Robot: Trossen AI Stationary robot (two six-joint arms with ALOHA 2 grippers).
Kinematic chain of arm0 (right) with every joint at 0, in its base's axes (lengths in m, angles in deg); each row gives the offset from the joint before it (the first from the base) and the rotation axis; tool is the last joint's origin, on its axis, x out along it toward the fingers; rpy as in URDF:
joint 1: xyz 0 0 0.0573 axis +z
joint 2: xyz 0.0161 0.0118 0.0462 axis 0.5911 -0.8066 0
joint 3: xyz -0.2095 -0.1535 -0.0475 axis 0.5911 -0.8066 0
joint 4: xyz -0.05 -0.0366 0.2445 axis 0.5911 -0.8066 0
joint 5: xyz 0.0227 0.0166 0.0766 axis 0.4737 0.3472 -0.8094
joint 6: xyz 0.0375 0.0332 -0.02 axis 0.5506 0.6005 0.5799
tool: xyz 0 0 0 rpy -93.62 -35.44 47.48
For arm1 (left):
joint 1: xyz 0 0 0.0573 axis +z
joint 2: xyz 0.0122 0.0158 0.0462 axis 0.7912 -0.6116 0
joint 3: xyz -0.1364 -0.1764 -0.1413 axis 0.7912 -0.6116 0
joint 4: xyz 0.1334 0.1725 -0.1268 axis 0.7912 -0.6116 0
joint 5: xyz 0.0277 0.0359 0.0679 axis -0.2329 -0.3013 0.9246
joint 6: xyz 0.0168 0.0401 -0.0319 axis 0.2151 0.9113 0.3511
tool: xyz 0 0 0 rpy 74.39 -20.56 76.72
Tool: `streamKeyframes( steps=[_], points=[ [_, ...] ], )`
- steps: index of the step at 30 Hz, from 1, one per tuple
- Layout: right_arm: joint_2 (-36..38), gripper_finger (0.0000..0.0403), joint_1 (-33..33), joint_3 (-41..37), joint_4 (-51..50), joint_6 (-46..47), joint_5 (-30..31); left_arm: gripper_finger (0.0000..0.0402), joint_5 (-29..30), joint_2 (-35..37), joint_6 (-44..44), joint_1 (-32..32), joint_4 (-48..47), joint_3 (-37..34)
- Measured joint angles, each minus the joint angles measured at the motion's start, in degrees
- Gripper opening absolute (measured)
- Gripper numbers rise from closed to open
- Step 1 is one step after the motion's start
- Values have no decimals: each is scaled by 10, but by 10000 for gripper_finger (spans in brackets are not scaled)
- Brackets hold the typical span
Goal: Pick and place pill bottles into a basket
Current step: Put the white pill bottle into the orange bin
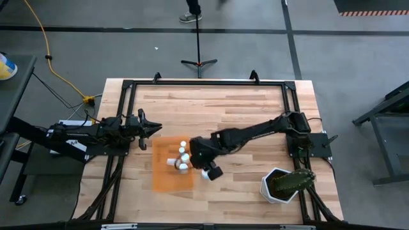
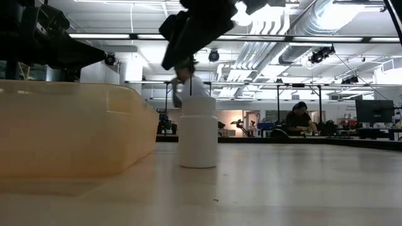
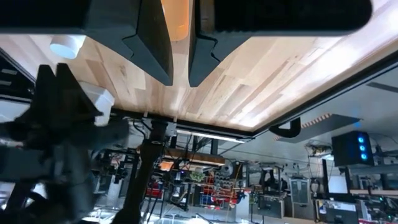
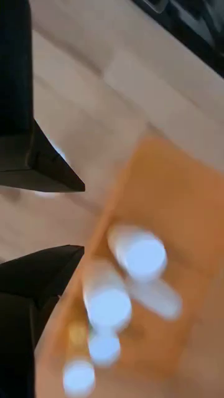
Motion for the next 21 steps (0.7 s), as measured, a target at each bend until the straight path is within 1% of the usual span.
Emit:
streamKeyframes(
  steps=[4, 11, 14, 17, 19, 21],
  points=[
    [0, 139, 26, 0, -25, 27, 28, 88, 0, 0, -6, 0, 0, 0],
    [0, 129, 64, 0, -11, 47, 72, 88, 5, 0, 5, 0, 0, 0],
    [0, 125, 64, 0, -11, 73, 70, 88, 5, 0, -5, 0, 0, 0],
    [0, 125, 63, 0, -15, 100, 49, 88, 5, 0, -18, 0, 0, 0],
    [0, 130, 64, 0, -17, 105, 29, 88, 5, 0, -20, 0, 0, 0],
    [0, 143, 65, 0, -21, 112, 26, 88, 5, 0, -21, 0, 0, 0]
  ],
)
